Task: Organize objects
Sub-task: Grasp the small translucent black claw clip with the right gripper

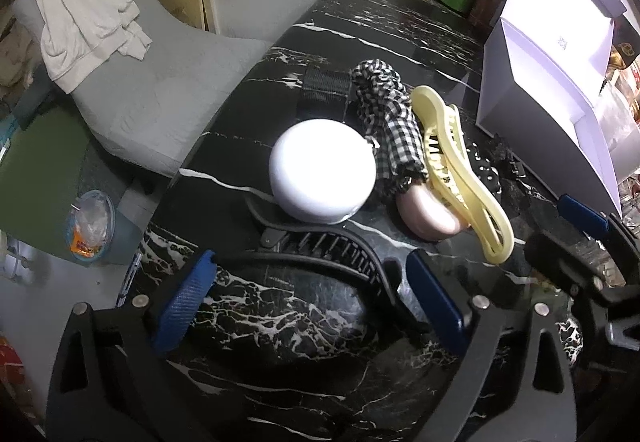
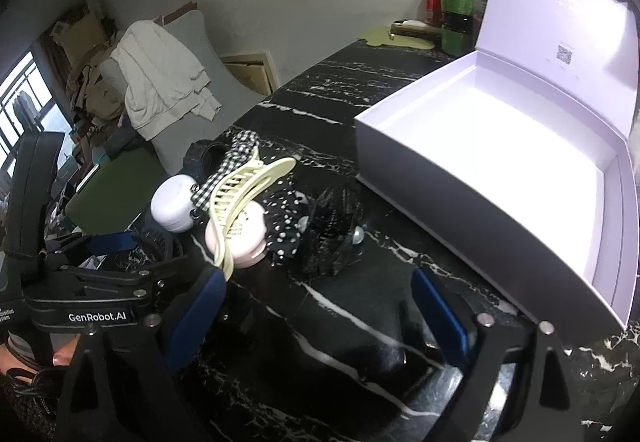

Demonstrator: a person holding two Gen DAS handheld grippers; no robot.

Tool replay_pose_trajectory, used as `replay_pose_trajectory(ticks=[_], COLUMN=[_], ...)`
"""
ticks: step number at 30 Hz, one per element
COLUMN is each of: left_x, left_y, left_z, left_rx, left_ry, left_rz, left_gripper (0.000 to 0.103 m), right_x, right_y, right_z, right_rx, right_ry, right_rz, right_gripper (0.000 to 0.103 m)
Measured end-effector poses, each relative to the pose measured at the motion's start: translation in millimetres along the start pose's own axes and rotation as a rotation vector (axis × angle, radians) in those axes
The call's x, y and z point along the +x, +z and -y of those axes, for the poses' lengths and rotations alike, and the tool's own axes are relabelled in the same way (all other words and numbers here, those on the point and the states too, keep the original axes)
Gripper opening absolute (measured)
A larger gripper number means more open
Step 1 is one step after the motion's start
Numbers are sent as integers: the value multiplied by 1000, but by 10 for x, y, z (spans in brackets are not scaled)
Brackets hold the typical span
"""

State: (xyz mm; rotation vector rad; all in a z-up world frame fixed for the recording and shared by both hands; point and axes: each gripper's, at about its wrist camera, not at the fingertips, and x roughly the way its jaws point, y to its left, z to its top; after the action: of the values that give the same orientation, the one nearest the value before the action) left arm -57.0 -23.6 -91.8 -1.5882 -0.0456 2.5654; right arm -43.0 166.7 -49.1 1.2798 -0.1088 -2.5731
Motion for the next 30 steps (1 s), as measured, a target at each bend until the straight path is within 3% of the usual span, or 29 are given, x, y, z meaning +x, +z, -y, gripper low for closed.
replay_pose_trajectory(ticks=[2,4,6,13,21,23,25,30], left_x=[-4,-14,-16,-28,-52,-56,-58,-86], left_y=[3,-3,-5,-19,-43,-50,-64,-119], left_z=[-1,6,15,-2,-4,-6,-8,3], left_rx=[3,7,10,-1,-5,-6,-9,-14], left_ry=[1,-7,-4,-12,-11,-12,-14,-27], left_rz=[5,16,16,25,17,15,16,9], left_gripper=[90,87,85,82,82,82,82,82], right_x=[19,47,76,80,290,310,336,310], right_y=[-2,-5,-5,58,192,188,174,139], right_z=[25,55,80,61,35,37,30,32], right_rx=[8,15,22,13,-12,-15,-17,-10], right_ry=[-15,-18,-18,-47,-38,-29,-14,-5], right_rz=[-8,-19,-28,21,-4,-9,-23,-21], right_gripper=[85,66,61,60,59,53,40,36])
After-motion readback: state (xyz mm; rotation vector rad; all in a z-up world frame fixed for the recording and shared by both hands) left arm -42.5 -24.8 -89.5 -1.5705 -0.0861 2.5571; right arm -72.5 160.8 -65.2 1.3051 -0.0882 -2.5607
